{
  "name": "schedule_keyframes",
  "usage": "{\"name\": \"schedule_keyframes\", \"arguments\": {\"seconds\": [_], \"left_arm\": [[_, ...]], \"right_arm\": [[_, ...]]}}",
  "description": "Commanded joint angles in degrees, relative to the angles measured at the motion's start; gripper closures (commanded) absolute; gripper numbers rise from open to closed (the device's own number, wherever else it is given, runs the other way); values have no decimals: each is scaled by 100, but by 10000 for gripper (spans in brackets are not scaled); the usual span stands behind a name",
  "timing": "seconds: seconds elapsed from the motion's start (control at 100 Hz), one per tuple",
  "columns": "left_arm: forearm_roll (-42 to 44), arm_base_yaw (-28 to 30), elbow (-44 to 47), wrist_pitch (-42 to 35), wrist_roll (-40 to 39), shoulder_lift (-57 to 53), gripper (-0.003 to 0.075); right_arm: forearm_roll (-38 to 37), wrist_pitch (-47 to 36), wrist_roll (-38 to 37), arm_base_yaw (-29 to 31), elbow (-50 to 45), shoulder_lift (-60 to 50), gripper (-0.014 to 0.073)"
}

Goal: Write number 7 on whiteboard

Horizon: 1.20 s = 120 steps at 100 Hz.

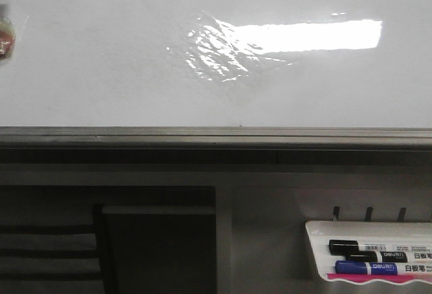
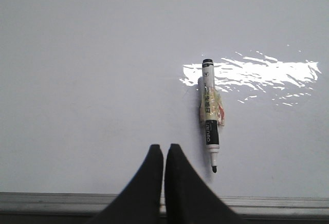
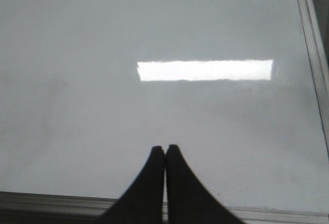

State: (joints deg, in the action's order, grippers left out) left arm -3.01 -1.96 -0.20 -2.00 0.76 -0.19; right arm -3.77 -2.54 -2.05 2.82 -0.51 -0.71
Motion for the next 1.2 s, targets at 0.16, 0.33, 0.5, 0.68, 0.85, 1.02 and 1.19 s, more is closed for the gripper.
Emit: {"name": "schedule_keyframes", "arguments": {"seconds": [0.16,0.33,0.5,0.68,0.85,1.02,1.19], "left_arm": [[-21,-17,-973,170,8,-2,741],[-21,-17,-1968,1078,8,584,741],[-33,-17,-2982,2047,8,1599,741],[-45,-17,-3564,2460,8,2368,741],[-45,-17,-3567,2428,8,2666,741],[-45,-17,-3567,2419,8,2721,741],[-108,-17,-3567,2416,8,2721,741]], "right_arm": [[427,1094,18,26,1129,6,665],[427,1744,18,26,2103,550,665],[416,2333,105,26,2971,1473,665],[377,2568,279,26,3499,2232,665],[377,2489,279,26,3500,2467,665],[377,2489,279,26,3500,2488,665],[416,2489,279,26,3500,2488,665]]}}
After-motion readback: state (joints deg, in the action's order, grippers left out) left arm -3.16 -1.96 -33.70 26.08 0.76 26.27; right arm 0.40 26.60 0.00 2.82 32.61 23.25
